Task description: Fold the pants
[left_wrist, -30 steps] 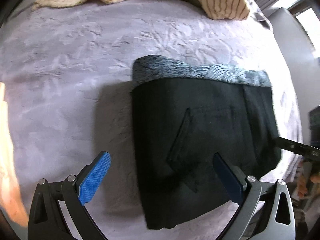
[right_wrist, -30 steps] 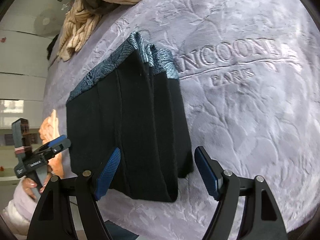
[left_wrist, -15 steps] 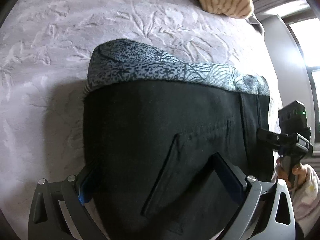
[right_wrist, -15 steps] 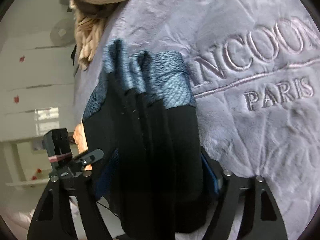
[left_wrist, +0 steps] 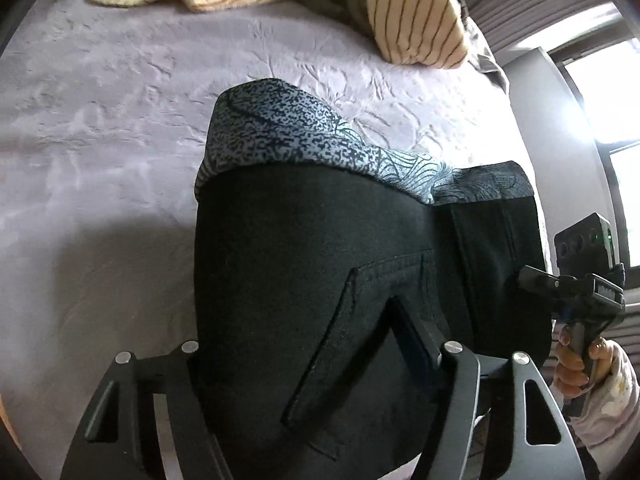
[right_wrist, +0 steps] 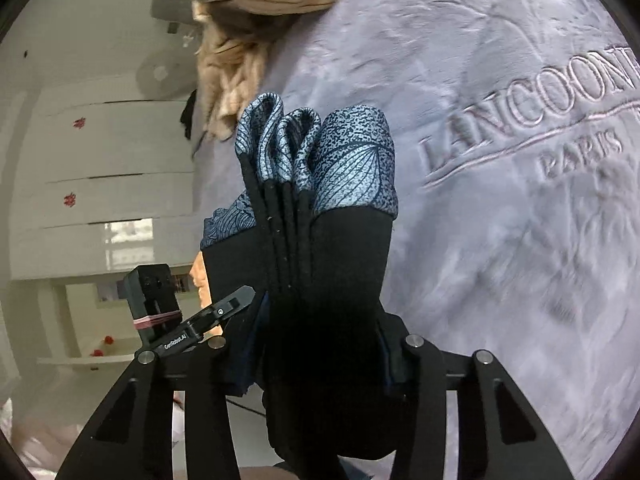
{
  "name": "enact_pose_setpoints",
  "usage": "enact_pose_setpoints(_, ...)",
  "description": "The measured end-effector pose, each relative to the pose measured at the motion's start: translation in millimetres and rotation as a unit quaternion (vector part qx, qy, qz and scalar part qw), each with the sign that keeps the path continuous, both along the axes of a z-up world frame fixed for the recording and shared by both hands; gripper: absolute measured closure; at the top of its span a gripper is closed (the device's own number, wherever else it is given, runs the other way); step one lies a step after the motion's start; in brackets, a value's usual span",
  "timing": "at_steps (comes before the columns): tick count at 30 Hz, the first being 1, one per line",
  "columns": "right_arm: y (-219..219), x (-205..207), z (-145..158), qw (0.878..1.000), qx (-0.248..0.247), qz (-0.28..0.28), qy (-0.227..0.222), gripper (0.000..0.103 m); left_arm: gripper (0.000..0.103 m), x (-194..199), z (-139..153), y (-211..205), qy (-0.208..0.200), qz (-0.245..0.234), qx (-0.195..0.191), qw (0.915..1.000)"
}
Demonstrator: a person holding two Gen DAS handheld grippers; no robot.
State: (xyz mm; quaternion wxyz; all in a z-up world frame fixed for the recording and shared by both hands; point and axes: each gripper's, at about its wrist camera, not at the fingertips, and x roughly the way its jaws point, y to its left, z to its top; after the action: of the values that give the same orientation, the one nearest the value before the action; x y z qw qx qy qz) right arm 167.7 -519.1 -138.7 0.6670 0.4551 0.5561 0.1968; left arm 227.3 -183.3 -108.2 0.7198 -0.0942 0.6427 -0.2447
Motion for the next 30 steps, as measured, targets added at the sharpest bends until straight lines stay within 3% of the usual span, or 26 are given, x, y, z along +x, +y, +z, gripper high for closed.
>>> enact_pose_setpoints(6, 35.8, -31.0, 11.3, 1.0, 0.011, 0.002, 0.002, 0.054, 0.033, -23.9, 17.8, 32.3, -0.001, -0.002, 0.014, 0.9999)
enact_pose_setpoints(11, 61.8, -53.1, -0.2, 1.0, 0.017, -0.001, 0.017, 0.054, 0.033, -43.5, 2.8, 56.0, 0.025, 0.003, 0.026, 0.9994)
enact_pose_setpoints(15, 79.4, -61.2, -27.7, 0.998, -0.035, 0.009, 0.059, 0.05, 0.025, -50.1, -31.0, 58.5, 0.046, 0.008, 0.068, 0.9966)
enact_pose_setpoints(17, 84.6, -64.3, -41.4, 0.994, -0.072, 0.017, 0.078, 0.043, 0.011, -52.8, -42.2, 61.4, 0.036, 0.014, 0.085, 0.9956)
enact_pose_setpoints(19, 85.1, -67.7, -43.8, 0.993, -0.09, 0.014, 0.079, 0.039, 0.003, -52.1, -46.0, 64.1, 0.035, 0.019, 0.09, 0.9951)
enact_pose_setpoints(22, 83.1, -69.4, -35.5, 0.989, -0.115, 0.014, 0.094, 0.039, 0.003, -51.8, -43.1, 67.2, 0.034, 0.016, 0.102, 0.9941)
enact_pose_setpoints(25, 82.2, -66.3, -17.0, 0.982, -0.164, 0.032, 0.088, 0.039, 0.003, -51.3, -25.3, 62.8, -0.007, 0.006, 0.147, 0.9891)
enact_pose_setpoints(27, 76.5, -71.2, 1.8, 0.977, -0.198, 0.04, 0.07, 0.049, 0.003, -48.6, -9.6, 62.3, -0.039, 0.009, 0.172, 0.9843)
enact_pose_setpoints(30, 74.1, -67.0, 24.1, 0.975, -0.215, 0.035, 0.039, 0.071, 0.005, -43.9, 21.5, 66.8, -0.077, 0.024, 0.15, 0.9853)
